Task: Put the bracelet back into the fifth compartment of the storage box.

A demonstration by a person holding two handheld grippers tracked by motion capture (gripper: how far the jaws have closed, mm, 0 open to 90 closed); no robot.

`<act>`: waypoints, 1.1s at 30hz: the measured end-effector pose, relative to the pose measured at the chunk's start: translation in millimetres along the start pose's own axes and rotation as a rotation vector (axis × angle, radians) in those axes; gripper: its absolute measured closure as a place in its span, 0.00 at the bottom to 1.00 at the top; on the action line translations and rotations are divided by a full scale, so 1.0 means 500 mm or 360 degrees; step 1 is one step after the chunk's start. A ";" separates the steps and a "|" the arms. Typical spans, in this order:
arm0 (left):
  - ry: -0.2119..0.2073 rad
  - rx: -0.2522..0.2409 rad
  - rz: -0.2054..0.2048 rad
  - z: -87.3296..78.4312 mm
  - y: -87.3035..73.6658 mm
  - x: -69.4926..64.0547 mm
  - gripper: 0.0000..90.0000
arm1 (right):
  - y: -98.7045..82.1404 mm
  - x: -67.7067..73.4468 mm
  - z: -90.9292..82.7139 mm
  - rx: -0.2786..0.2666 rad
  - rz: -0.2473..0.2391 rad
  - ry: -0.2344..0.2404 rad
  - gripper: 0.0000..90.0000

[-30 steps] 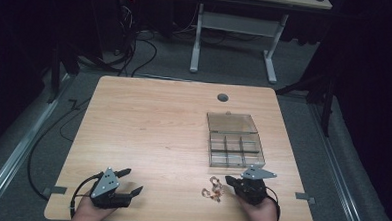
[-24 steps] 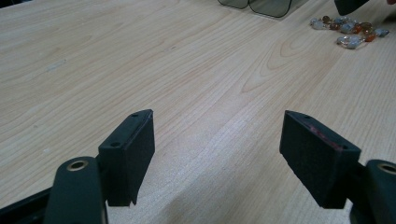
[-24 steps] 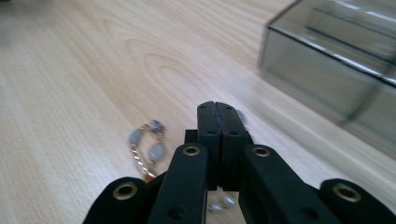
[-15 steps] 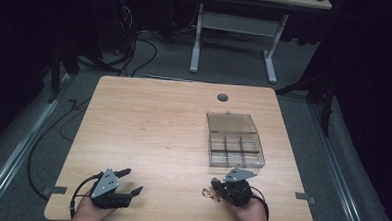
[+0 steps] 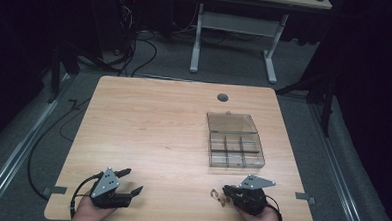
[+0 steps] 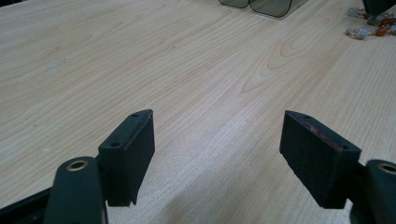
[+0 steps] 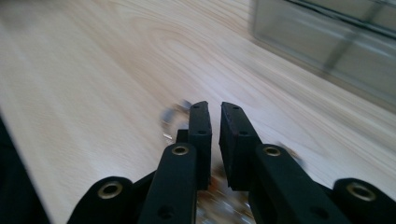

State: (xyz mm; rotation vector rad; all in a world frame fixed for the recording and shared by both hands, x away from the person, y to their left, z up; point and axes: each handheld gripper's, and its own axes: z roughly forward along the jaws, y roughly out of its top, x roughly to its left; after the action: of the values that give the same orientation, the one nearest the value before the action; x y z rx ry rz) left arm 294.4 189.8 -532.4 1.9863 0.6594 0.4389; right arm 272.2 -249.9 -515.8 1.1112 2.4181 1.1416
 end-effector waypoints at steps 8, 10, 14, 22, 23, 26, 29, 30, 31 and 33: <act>-0.0004 -0.0007 0.0000 -0.001 0.000 0.000 0.30 | 0.016 0.046 0.047 0.0130 -0.0112 0.0018 0.90; -0.0004 -0.0009 0.0002 -0.001 0.000 0.000 0.30 | 0.013 0.048 0.047 0.0132 -0.0133 0.0010 0.98; -0.0004 -0.0012 0.0002 -0.001 -0.001 0.000 0.30 | 0.018 0.042 0.033 0.0079 -0.0096 0.0036 0.98; -0.0005 -0.0006 -0.0001 -0.001 0.000 0.000 0.30 | -0.003 -0.020 -0.048 -0.0049 0.0106 -0.0085 0.98; -0.0005 -0.0004 0.0000 -0.001 0.000 0.000 0.30 | -0.011 -0.025 -0.052 -0.0041 0.0129 -0.0102 0.99; -0.0002 -0.0004 0.0001 0.000 0.000 0.000 0.30 | -0.032 -0.038 -0.055 0.0011 0.0176 -0.0150 1.00; -0.0004 -0.0002 -0.0001 0.000 0.000 0.000 0.30 | -0.042 -0.043 -0.056 0.0048 0.0222 -0.0177 0.95; -0.0004 -0.0001 0.0000 0.000 0.000 0.000 0.30 | -0.040 -0.039 -0.058 0.0040 0.0234 -0.0156 0.95; -0.0002 -0.0001 0.0001 0.000 0.000 0.000 0.30 | -0.036 -0.033 -0.059 0.0026 0.0226 -0.0132 0.95; -0.0004 -0.0001 0.0002 0.000 0.000 0.000 0.30 | -0.028 -0.017 -0.052 0.0038 0.0187 -0.0076 0.96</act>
State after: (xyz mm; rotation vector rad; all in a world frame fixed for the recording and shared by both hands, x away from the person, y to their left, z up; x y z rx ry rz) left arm 294.4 189.8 -532.4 1.9866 0.6563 0.4370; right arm 257.8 -276.1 -509.7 1.2880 2.3637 1.1104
